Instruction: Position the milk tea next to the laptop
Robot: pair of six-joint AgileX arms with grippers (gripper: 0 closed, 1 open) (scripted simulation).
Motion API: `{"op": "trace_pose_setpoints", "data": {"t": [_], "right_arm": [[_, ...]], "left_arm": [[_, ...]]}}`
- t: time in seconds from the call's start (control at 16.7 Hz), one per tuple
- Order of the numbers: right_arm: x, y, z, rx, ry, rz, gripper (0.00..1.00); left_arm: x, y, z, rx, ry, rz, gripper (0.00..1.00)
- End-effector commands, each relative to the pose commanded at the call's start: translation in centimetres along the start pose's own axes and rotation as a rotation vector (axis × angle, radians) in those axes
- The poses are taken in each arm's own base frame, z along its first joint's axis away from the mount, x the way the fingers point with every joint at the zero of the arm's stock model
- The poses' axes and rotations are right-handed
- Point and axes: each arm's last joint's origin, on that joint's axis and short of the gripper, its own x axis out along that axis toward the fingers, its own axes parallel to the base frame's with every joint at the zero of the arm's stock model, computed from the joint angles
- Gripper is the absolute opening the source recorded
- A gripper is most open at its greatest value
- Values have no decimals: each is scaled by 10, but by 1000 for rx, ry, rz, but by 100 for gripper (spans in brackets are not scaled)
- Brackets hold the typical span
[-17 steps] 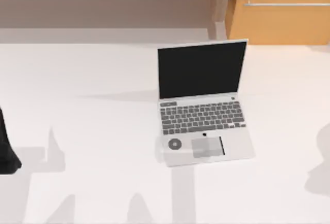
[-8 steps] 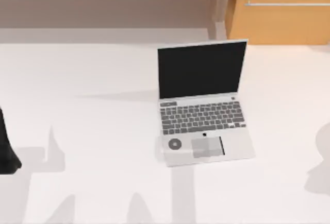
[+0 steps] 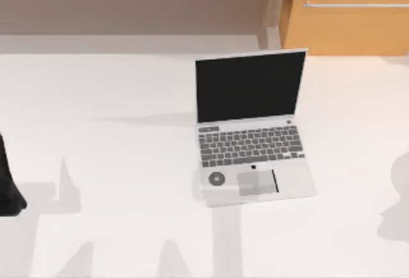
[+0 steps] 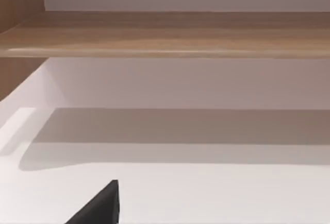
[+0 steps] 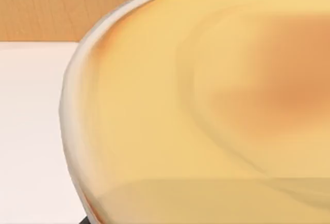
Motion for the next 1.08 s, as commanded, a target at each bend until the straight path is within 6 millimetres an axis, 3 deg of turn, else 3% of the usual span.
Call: {"op": "trace_pose_setpoints", "data": {"t": [0.66,0.84,1.08], "right_arm": [[-3,0,8,4,4,1,0],[2,3,28,-36,-77,-8,0],[14,23,53,-45,-143,-18,0]], "left_arm": [[0,0,0,0,0,0,100],[0,0,0,0,0,0,100],[0,0,0,0,0,0,100]]}}
